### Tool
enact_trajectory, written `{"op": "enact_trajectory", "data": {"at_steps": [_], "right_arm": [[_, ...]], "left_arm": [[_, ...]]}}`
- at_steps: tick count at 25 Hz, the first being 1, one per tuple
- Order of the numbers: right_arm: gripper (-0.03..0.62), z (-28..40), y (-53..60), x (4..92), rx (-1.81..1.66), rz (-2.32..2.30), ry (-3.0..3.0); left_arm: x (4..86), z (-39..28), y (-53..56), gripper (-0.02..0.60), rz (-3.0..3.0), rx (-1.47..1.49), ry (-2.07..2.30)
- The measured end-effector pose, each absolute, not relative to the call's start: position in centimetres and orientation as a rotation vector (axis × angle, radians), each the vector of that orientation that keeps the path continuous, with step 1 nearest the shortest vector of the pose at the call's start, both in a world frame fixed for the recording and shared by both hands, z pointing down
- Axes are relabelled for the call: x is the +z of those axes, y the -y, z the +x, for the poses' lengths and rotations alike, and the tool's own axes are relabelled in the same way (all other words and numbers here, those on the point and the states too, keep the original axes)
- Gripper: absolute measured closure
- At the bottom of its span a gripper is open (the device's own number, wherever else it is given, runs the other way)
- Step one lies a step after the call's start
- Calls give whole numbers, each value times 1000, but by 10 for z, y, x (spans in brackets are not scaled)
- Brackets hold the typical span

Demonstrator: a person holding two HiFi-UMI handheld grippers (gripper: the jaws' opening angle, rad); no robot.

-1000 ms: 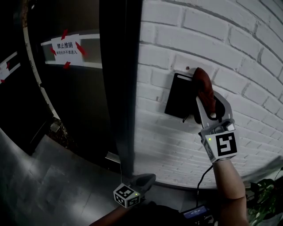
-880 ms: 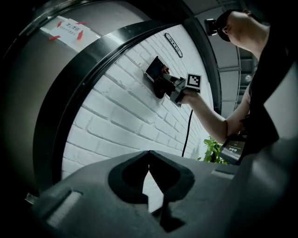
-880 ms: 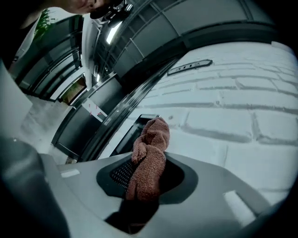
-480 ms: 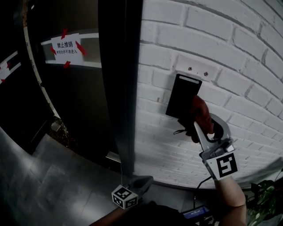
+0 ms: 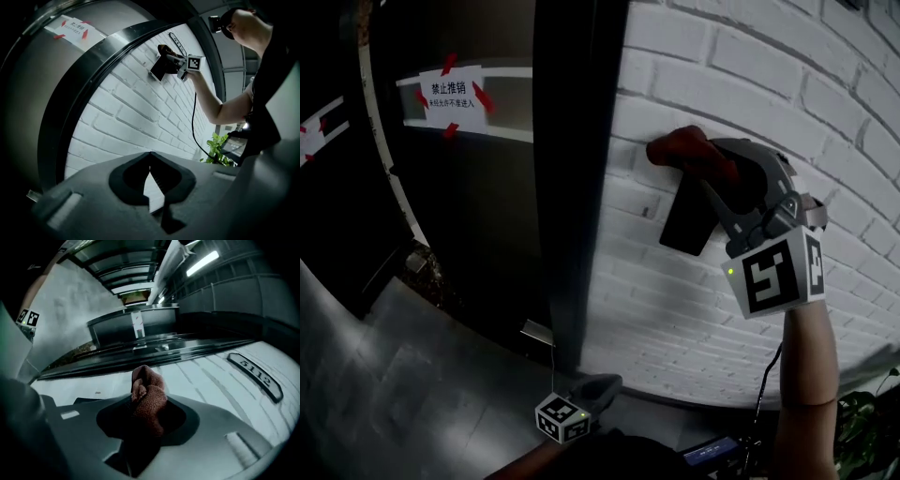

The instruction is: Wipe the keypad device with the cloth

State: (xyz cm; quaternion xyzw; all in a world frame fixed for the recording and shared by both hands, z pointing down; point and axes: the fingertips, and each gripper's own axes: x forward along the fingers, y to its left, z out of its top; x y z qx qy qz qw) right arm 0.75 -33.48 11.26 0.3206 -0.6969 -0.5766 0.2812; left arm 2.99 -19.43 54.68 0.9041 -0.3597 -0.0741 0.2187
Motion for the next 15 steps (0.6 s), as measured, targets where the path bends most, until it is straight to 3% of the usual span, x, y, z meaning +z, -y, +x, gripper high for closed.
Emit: {"op": "enact_trajectory", "data": {"at_steps": [6, 15], "right_arm": [[473, -40, 351, 141, -1656, 715, 1550], [473, -46, 342, 281, -1698, 319, 1222]], "left_arm": [[550, 19, 190, 577, 2467, -221, 1044], [559, 20, 184, 577, 2456, -200, 1029]]}}
